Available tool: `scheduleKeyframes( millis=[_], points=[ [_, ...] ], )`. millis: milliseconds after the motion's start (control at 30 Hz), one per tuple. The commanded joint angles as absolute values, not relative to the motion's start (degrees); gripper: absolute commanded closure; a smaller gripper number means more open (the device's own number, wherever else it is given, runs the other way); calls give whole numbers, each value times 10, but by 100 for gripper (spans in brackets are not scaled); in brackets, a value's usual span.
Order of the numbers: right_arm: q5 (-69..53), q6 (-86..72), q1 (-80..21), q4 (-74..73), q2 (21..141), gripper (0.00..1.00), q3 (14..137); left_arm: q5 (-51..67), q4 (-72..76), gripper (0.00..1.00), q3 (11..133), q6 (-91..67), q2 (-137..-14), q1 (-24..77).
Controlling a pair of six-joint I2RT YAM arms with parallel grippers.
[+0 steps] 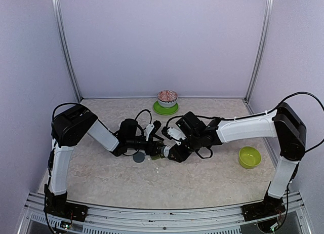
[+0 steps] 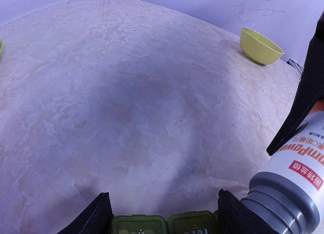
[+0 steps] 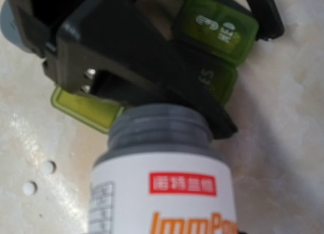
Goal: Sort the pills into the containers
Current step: Pour the pill into the compartment of the pill container.
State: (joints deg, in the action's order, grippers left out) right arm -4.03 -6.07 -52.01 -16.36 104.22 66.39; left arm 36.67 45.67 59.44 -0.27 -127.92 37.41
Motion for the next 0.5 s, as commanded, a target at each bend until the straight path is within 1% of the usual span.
scheduleKeyframes(
  millis=[0, 467],
  points=[
    [-41, -63, -519, -172, 1053, 69, 682, 378, 467, 33, 594, -9, -1293, 373],
    [-31, -57, -518, -214, 1062, 68, 717, 378, 466, 34, 594, -9, -1293, 373]
  ],
)
